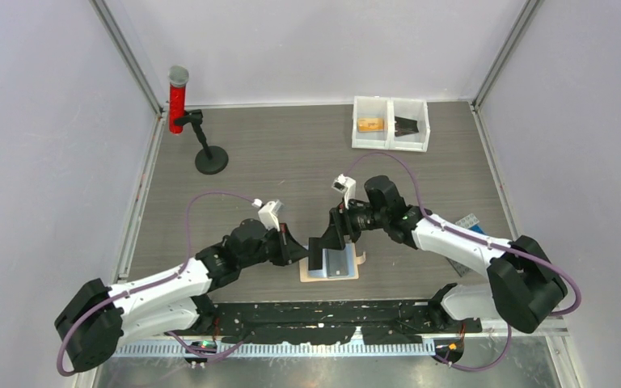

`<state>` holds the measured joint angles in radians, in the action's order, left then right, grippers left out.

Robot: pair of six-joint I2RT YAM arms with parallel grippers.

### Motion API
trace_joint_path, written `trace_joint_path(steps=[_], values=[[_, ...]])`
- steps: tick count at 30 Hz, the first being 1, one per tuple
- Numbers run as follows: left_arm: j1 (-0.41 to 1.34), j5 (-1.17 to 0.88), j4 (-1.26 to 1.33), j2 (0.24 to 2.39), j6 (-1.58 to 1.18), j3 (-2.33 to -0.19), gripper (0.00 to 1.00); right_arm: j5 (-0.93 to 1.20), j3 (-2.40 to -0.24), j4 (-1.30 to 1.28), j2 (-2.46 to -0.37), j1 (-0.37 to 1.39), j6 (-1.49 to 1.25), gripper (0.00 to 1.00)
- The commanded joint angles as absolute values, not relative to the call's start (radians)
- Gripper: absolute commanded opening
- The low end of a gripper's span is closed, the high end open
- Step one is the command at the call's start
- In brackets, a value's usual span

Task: Take the credit cards out of the card holder
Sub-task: Remove the credit card from the card holder.

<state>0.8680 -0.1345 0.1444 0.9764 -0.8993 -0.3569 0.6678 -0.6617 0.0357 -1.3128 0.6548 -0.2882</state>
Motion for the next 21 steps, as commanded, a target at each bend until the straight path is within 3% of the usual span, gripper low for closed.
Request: trace_joint_path(steps=[1, 21], values=[[0.864, -0.115, 0.094, 0.91, -0.842, -0.39, 0.0, 0.766, -0.713, 0.025, -1.257, 0.642, -0.199, 0.76], [0.864, -0.317, 0.1, 0.808, -0.72, -0.401, 0.0, 0.975, -0.763, -0.005, -1.311, 0.609, -0.105, 0.79]])
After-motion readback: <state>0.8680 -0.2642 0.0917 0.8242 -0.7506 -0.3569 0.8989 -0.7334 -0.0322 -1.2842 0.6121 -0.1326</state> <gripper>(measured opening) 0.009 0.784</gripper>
